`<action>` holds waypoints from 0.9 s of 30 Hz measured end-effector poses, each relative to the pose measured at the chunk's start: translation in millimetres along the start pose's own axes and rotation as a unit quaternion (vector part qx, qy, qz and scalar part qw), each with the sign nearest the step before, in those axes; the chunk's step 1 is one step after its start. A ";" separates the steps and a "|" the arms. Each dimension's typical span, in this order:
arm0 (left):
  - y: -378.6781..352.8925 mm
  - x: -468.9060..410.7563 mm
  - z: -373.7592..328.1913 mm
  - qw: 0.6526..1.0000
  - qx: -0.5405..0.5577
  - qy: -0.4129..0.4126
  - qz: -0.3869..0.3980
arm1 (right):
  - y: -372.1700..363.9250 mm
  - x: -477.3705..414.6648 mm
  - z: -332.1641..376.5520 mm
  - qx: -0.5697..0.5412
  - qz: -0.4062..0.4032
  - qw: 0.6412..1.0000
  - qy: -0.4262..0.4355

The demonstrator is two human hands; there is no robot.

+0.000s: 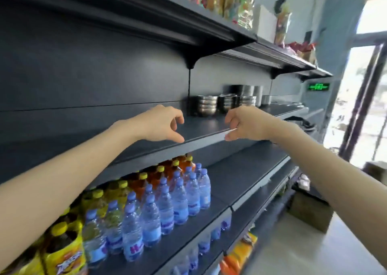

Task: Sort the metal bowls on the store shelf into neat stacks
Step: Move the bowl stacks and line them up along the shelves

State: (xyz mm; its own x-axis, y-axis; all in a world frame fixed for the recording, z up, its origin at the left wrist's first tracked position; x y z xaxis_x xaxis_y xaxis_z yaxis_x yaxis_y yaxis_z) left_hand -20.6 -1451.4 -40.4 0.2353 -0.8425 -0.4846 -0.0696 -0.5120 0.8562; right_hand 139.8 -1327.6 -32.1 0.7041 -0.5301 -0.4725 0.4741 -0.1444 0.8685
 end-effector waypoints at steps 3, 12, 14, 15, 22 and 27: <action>-45.9 -35.0 -59.9 0.999 0.025 -0.037 0.028 | 14.8 23.5 -76.1 0.031 0.003 0.998 -0.050; -131.9 -154.7 -211.4 0.982 0.098 -0.151 0.053 | 59.7 51.6 -253.3 0.084 -0.017 0.983 -0.165; -152.4 -181.9 -235.5 0.978 0.097 -0.176 0.051 | 61.5 51.3 -288.7 0.089 -0.017 0.978 -0.186; -164.0 -197.0 -246.2 0.977 0.093 -0.186 0.050 | 61.8 49.1 -307.5 0.094 -0.016 0.976 -0.195; -240.1 -304.1 -289.9 0.970 0.104 -0.215 0.030 | 51.9 -3.0 -415.3 0.111 -0.029 0.971 -0.211; -284.7 -393.4 -310.1 0.971 0.093 -0.221 0.021 | 44.4 -64.9 -494.0 0.116 -0.036 0.969 -0.215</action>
State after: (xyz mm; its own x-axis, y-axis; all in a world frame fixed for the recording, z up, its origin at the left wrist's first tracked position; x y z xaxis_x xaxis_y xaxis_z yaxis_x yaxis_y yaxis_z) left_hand 207.2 -922.2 -38.0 -0.2077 -0.8316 -0.5152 -0.2532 -0.4630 0.8494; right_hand 376.3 -886.9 -36.8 0.3651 -0.8030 -0.4710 0.3470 -0.3521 0.8692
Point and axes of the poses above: each hand's wrist, its own x-axis away from the middle knuckle, its own y-axis out of the back of the hand, z = x × y, the point moved 5 cm from there along -x, towards the middle knuckle, and after that the axes turned 13 degrees about -z, right-handed, at the moved point
